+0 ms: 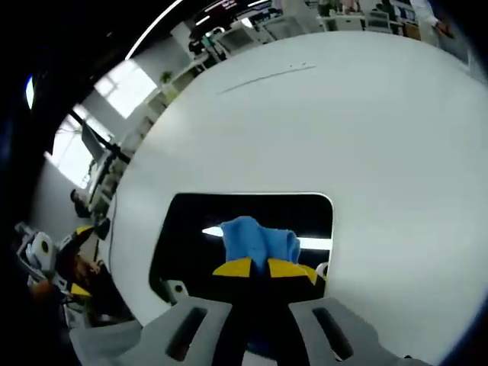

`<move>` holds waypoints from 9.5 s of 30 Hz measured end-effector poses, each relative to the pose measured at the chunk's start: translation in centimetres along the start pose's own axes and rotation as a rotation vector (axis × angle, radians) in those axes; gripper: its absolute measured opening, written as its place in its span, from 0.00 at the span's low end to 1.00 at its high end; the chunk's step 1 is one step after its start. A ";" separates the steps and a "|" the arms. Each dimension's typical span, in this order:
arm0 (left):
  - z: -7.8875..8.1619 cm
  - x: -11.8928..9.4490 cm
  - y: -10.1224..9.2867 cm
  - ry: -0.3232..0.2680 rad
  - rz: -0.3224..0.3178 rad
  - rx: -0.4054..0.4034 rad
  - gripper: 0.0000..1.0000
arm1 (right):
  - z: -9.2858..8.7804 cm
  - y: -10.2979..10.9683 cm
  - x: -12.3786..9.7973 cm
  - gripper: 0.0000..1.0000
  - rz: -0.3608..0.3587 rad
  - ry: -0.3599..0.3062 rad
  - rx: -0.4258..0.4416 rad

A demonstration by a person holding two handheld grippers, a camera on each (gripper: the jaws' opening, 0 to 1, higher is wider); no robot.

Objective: Wipe the mirror surface with the cleaning cloth until all visible marks leave the cleaned area.

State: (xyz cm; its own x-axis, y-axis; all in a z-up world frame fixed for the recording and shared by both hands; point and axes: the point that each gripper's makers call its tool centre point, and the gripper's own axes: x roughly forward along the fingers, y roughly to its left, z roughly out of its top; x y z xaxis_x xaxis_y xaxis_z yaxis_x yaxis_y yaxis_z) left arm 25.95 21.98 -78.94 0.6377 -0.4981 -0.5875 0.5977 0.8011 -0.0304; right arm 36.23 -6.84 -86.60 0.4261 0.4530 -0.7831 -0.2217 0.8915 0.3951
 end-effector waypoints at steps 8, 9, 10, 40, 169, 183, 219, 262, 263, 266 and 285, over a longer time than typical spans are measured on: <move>0.3 0.2 0.0 -0.011 0.004 -0.012 0.99 | 0.1 -1.2 -0.7 0.01 -0.012 -0.003 0.014; 0.4 0.3 0.0 -0.012 0.003 -0.014 0.99 | 0.1 -1.3 -0.8 0.01 -0.014 -0.004 0.014; 0.4 0.3 0.0 -0.013 0.002 -0.014 0.99 | 0.1 -1.5 -0.8 0.01 -0.016 -0.004 0.015; -0.1 0.7 -0.1 -0.010 -0.008 -0.017 0.99 | -0.1 -3.9 -1.9 0.01 -0.071 -0.013 0.038; 0.0 -1.1 0.7 -0.070 0.046 -0.044 0.99 | -4.4 5.3 0.1 0.00 -0.007 0.031 -0.023; -0.2 -1.2 1.6 -0.065 0.075 -0.037 0.99 | -4.3 8.4 1.7 0.00 0.030 0.048 -0.106; -1.1 -0.7 -0.4 -0.049 0.050 -0.065 0.99 | -4.4 15.5 5.1 0.01 0.141 0.112 -0.242; -1.0 -0.7 1.2 -0.042 0.034 -0.050 0.99 | -4.0 15.6 5.4 0.00 0.116 0.169 -0.238; -1.0 -0.6 1.2 -0.043 0.034 -0.050 0.99 | -3.9 15.6 5.5 0.00 0.115 0.167 -0.239; -0.9 -0.6 1.3 -0.043 0.033 -0.050 0.99 | -3.6 15.6 5.6 0.00 0.108 0.164 -0.237; -1.4 -0.9 1.2 -0.037 0.027 -0.060 0.99 | -0.8 14.7 7.0 0.00 0.085 0.119 -0.222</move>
State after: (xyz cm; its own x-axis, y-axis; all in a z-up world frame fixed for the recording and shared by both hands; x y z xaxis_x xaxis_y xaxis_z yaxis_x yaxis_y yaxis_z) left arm 25.40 23.90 -79.55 0.6716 -0.4871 -0.5583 0.5503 0.8325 -0.0644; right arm 35.28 9.45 -86.65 0.2946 0.5108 -0.8076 -0.4450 0.8213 0.3570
